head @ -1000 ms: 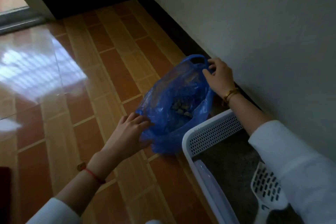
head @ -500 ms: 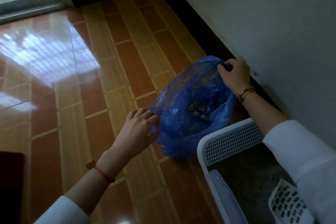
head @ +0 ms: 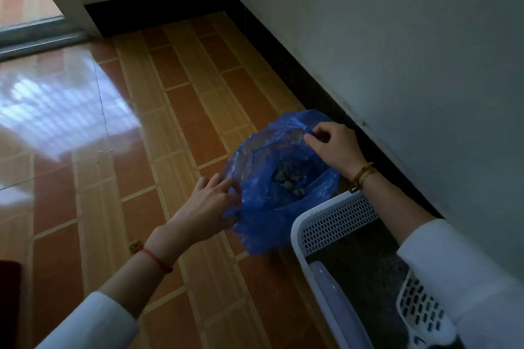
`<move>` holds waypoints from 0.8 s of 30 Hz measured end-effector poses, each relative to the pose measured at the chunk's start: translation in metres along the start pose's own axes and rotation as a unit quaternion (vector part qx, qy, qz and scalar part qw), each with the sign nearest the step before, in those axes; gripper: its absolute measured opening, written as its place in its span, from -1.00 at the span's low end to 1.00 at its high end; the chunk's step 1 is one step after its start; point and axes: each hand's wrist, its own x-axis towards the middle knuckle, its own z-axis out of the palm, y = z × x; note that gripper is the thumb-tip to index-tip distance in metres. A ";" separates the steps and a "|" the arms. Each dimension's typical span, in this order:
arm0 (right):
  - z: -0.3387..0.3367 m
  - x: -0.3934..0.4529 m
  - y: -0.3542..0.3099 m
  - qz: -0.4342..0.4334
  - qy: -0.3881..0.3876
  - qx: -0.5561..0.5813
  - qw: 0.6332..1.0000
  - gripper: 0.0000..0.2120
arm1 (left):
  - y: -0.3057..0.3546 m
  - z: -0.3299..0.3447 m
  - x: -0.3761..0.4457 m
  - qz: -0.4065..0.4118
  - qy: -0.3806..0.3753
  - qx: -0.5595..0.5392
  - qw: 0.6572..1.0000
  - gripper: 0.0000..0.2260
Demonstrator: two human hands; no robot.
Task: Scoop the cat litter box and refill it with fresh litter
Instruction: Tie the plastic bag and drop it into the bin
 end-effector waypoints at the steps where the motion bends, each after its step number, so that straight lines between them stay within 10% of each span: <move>1: -0.002 -0.003 -0.004 -0.008 -0.003 0.004 1.000 -0.81 | 0.000 -0.009 0.001 -0.006 0.024 -0.005 1.000 -0.76; 9: -0.047 -0.011 -0.072 -0.086 0.057 0.090 0.991 -0.77 | 0.014 -0.119 0.019 0.029 0.248 -0.039 0.968 -0.88; 15: -0.085 -0.008 -0.116 -0.126 0.166 0.101 0.973 -0.83 | 0.041 -0.164 0.023 -0.003 0.356 -0.271 0.894 -0.84; 24: -0.081 -0.022 -0.117 -0.072 0.063 0.269 0.958 -0.83 | 0.046 -0.143 0.028 -0.143 0.275 -0.299 0.902 -0.71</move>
